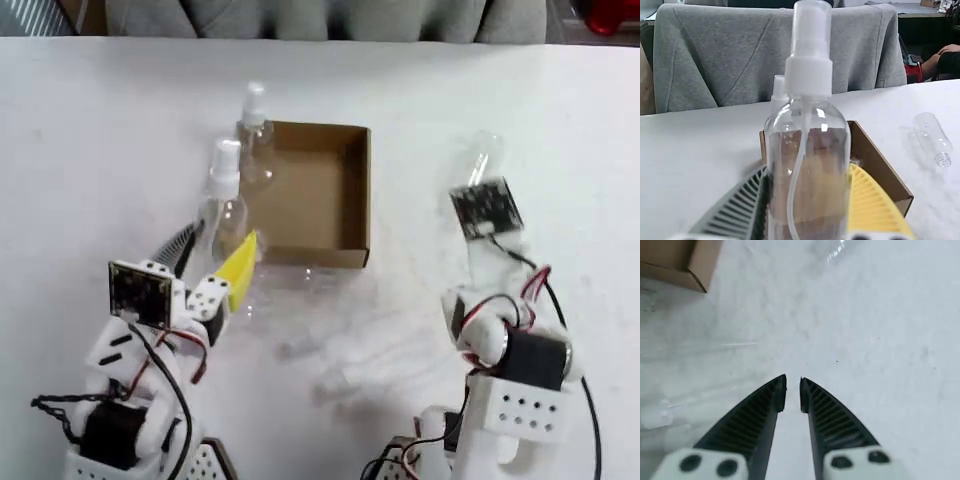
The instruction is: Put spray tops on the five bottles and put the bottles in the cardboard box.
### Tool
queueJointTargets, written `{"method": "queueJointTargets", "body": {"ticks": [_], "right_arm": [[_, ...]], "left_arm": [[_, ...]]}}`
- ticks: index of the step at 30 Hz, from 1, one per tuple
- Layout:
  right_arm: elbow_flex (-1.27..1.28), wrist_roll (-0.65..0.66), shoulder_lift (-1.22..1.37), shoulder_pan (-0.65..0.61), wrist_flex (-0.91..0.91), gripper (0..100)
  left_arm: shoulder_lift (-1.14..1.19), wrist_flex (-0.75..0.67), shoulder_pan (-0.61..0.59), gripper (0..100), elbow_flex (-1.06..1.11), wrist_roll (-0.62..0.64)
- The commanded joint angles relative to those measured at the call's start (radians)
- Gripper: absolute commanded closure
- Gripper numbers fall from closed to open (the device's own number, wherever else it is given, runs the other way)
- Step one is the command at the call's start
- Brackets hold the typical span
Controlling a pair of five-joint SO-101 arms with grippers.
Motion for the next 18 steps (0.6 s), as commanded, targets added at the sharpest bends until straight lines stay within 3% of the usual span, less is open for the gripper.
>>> {"method": "queueJointTargets", "body": {"ticks": [1, 5, 11, 18], "right_arm": [[0.198, 0.025, -0.119, 0.119, -0.131, 97.7], [0.341, 0.075, -0.156, 0.194, -0.2, 97.8], [0.48, 0.071, -0.156, 0.291, -0.306, 97.8], [0.608, 0.084, -0.165, 0.302, -0.395, 97.4]], "left_arm": [[-0.008, 0.077, -0.012, 98, -0.117, -0.003], [0.068, 0.158, -0.028, 98, -0.233, -0.008], [0.377, 0.272, -0.153, 98, -0.47, -0.009], [0.61, 0.284, -0.262, 98, -0.508, -0.009]]}}
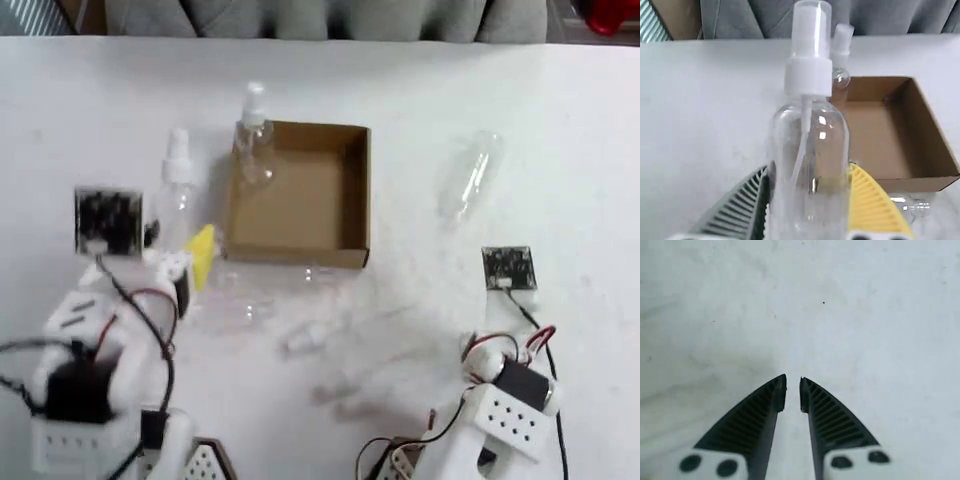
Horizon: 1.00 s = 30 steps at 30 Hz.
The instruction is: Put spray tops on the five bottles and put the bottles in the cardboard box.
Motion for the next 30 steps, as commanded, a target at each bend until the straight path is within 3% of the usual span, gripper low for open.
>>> {"method": "queueJointTargets", "body": {"ticks": [1, 12, 17, 30], "right_arm": [[0.0, 0.034, -0.008, 0.008, -0.025, 97.4], [0.02, 0.066, -0.008, 0.008, -0.027, 97.4], [0.021, 0.086, -0.002, 0.008, -0.027, 97.4], [0.023, 0.087, -0.001, 0.012, -0.025, 97.4]], "left_arm": [[0.124, 0.002, -0.079, 98, -0.061, -0.009], [0.348, -0.003, -0.191, 98, -0.061, -0.011], [0.507, -0.029, -0.188, 98, -0.066, -0.012], [0.905, -0.454, -0.189, 98, -0.071, -0.008]]}}
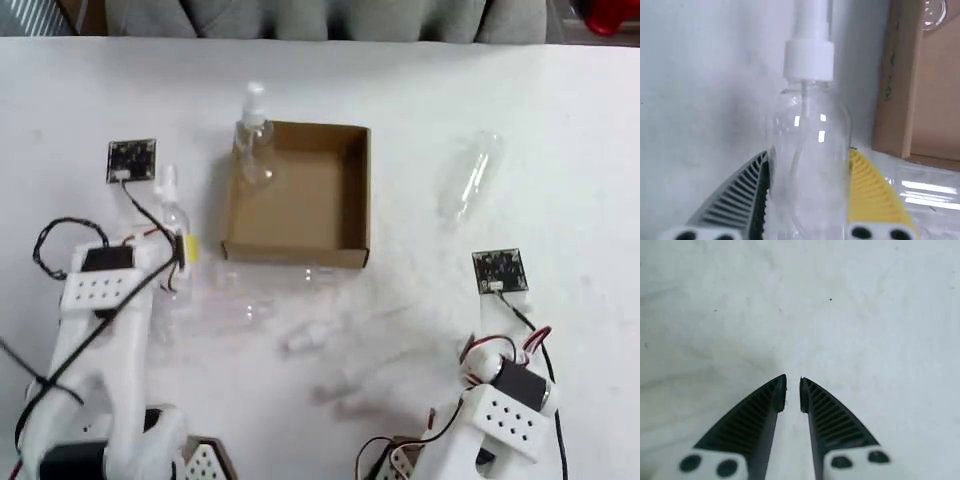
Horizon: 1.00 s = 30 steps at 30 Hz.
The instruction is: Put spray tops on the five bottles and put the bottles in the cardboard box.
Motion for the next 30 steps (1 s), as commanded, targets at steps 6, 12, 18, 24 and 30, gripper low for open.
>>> {"method": "queueJointTargets", "body": {"ticks": [6, 12, 18, 24, 30], "right_arm": [[-0.005, 0.014, 0.001, 0.005, -0.015, 97.4], [0.005, 0.014, -0.007, 0.004, -0.015, 97.4], [0.005, 0.014, -0.007, 0.004, -0.016, 97.4], [0.005, 0.014, -0.007, 0.004, -0.018, 97.4], [0.006, 0.015, -0.005, 0.004, -0.021, 97.4]], "left_arm": [[0.199, -0.201, -0.008, 98, -0.068, -0.009], [0.271, -0.173, -0.013, 96, -0.118, -0.011], [0.321, -0.066, -0.01, 78, -0.186, -0.011], [0.321, 0.041, -0.013, 72, -0.235, -0.012], [0.321, 0.233, -0.013, 64, -0.367, -0.012]]}}
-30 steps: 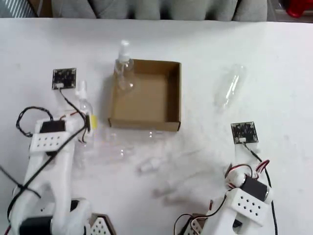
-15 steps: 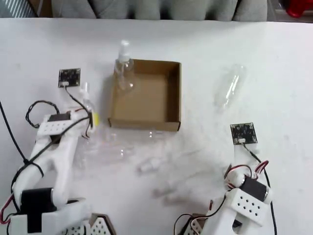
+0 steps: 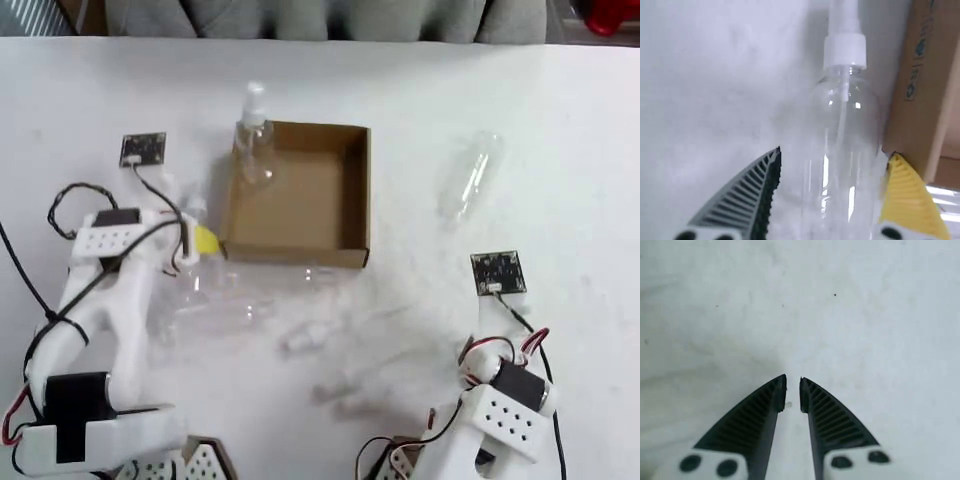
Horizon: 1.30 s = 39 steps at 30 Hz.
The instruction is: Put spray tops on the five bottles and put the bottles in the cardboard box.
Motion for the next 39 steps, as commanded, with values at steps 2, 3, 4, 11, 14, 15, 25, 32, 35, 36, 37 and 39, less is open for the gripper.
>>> {"method": "queueJointTargets", "body": {"ticks": [2, 3, 4, 11, 14, 15, 25, 32, 35, 36, 37, 39], "right_arm": [[-0.009, 0.015, -0.005, 0.004, -0.021, 97.4], [-0.009, 0.015, -0.005, 0.004, -0.021, 97.4], [-0.009, 0.015, -0.005, 0.004, -0.021, 97.4], [-0.009, 0.015, -0.005, 0.004, -0.021, 97.4], [-0.009, 0.015, -0.005, 0.004, -0.021, 97.4], [-0.009, 0.015, -0.005, 0.004, -0.021, 97.4], [-0.009, 0.015, -0.005, 0.007, -0.021, 97.4], [-0.009, 0.015, -0.005, 0.005, -0.022, 97.4], [-0.009, 0.015, -0.005, 0.005, -0.022, 97.4], [-0.009, 0.015, -0.005, 0.005, -0.022, 97.4], [-0.009, 0.015, -0.005, 0.005, -0.022, 97.4], [-0.009, 0.015, -0.005, 0.005, -0.022, 97.4]], "left_arm": [[-0.015, 0.186, -0.008, 61, -0.175, -0.012], [-0.015, 0.215, -0.007, 60, -0.196, -0.012], [-0.015, 0.245, -0.005, 60, -0.218, -0.014], [-0.015, 0.353, -0.004, 60, -0.285, -0.14], [-0.016, 0.354, -0.002, 60, -0.292, -0.137], [-0.016, 0.368, -0.002, 60, -0.302, -0.133], [-0.021, 0.687, 0.085, 60, -0.503, -0.13], [-0.254, 0.643, 0.096, 60, -0.371, -0.135], [-0.289, 0.624, 0.101, 60, -0.334, -0.137], [-0.289, 0.618, 0.096, 60, -0.334, -0.137], [-0.289, 0.605, 0.093, 60, -0.334, -0.137], [-0.289, 0.58, 0.085, 60, -0.333, -0.138]]}}
